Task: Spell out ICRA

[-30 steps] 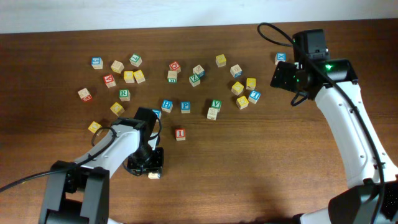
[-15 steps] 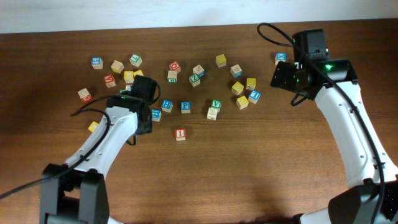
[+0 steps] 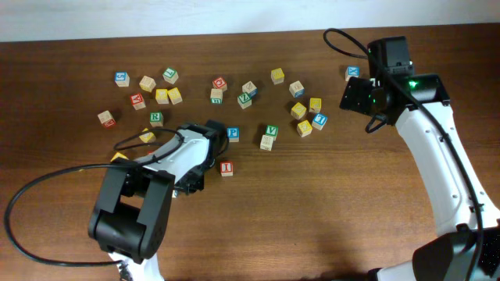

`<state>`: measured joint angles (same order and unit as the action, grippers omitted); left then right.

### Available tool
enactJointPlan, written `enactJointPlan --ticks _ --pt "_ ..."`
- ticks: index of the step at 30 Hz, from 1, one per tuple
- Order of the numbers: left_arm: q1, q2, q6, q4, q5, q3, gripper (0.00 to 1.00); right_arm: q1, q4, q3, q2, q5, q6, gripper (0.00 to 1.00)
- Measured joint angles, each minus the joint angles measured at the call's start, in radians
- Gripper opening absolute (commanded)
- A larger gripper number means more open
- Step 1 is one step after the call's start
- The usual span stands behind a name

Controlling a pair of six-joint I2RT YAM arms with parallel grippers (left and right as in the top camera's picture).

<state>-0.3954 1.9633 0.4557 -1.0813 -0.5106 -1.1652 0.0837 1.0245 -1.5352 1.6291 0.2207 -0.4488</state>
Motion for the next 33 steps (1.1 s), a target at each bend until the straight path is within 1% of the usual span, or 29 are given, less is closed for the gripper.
enactJointPlan --ticks 1,4,8,11,14,18,19,20,23,25,26,27,28,29,31,33 --pt "-0.002 0.003 0.001 -0.005 0.003 -0.002 0.19 0.0 0.0 0.0 0.0 0.0 0.0 0.98" --pt "-0.01 -0.001 0.002 -0.021 0.0 -0.01 0.13 0.0 0.0 0.0 0.0 0.0 -0.001 0.98" --pt "-0.012 -0.001 0.002 -0.023 -0.014 -0.01 0.13 0.0 0.0 0.0 0.0 0.0 0.0 0.98" --pt "-0.012 0.019 0.006 -0.045 -0.124 -0.009 0.14 0.0 0.0 0.0 0.0 0.0 0.0 0.98" --pt "-0.012 0.036 0.052 -0.047 -0.262 -0.009 0.17 0.0 0.0 0.0 0.0 0.0 0.0 0.98" --pt "-0.012 0.049 0.09 -0.011 -0.335 -0.009 0.18 0.0 0.0 0.0 0.0 0.0 0.0 0.98" --pt "-0.012 0.063 0.093 -0.01 -0.337 -0.009 0.2 0.0 0.0 0.0 0.0 0.0 0.0 0.98" --pt "-0.012 0.073 0.095 -0.01 -0.337 -0.009 0.26 0.0 0.0 0.0 0.0 0.0 0.0 0.98" --pt "-0.012 0.095 0.107 -0.006 -0.312 -0.008 0.33 0.0 0.0 0.0 0.0 0.0 0.0 0.98" --pt "-0.009 0.095 0.11 0.002 -0.259 -0.008 0.43 0.0 0.0 0.0 0.0 0.0 -0.001 0.98" --pt "-0.008 0.093 0.113 -0.004 -0.244 -0.011 0.43 0.0 0.0 0.0 0.0 0.0 0.0 0.98" --pt "-0.006 0.088 0.115 -0.013 -0.225 -0.018 0.4 0.0 0.0 0.0 0.0 0.0 0.0 0.99" --pt "-0.005 0.084 0.114 -0.018 -0.201 -0.031 0.33 0.0 0.0 0.0 0.0 0.0 0.0 0.98" --pt "-0.004 0.083 0.114 -0.021 -0.158 -0.055 0.28 0.0 0.0 0.0 0.0 0.0 0.0 0.98" --pt "-0.005 0.085 0.114 -0.038 -0.098 -0.103 0.28 0.0 0.0 0.0 0.0 0.0 0.0 0.98" --pt "-0.005 0.092 0.114 -0.054 -0.011 -0.165 0.33 0.0 0.0 0.0 0.0 0.0 0.0 0.98"
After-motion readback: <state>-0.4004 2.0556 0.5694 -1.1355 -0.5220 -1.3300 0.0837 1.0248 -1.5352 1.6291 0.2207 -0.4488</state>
